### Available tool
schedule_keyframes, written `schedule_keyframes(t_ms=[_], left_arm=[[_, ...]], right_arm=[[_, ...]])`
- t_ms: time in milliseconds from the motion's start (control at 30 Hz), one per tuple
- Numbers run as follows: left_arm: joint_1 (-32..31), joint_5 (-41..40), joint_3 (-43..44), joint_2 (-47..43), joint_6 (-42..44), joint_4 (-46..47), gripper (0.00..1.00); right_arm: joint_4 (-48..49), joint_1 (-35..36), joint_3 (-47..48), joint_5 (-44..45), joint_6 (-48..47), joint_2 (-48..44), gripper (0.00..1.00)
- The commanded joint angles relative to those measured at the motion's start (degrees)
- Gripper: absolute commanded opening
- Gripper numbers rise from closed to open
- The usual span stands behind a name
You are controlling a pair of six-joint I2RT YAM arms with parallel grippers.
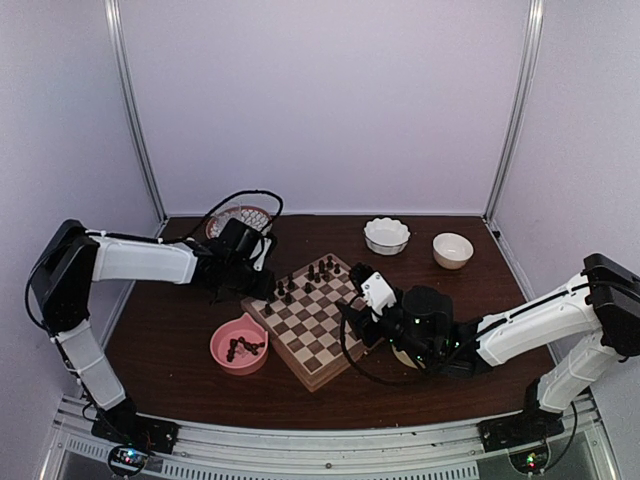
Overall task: Set up the chess pieces on the board
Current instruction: Place the knight at b8, then pick up the king from the storage box.
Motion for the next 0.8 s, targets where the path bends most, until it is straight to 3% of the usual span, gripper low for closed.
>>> schedule_keyframes(t_ms=[0, 233, 433, 667, 767], left_arm=[[0.1, -0.2, -2.0, -8.2, 0.9, 1.8, 0.35], [0.0, -0.1, -9.3, -22.1, 0.2, -2.2, 0.35], [0.0, 3.9, -18.0, -34.4, -1.6, -8.0, 0.26], [-0.4, 10.3, -25.6, -37.6, -8.6, -11.2, 0.26], [-2.8, 9.4, -25.8, -37.3, -11.4, -12.7, 0.27]], right_arm=[[-0.5, -0.3, 0.3, -0.6, 0.0, -1.0, 0.55], [-1.4, -0.3, 0.7, -1.1, -0.4, -1.0, 0.55], [-1.7, -0.3, 1.0, -1.4, -0.4, -0.8, 0.56], [-1.6, -0.3, 1.0, -0.9, -0.5, -0.9, 0.56], [-1.6, -0.2, 1.0, -1.0, -0.4, -0.6, 0.56]])
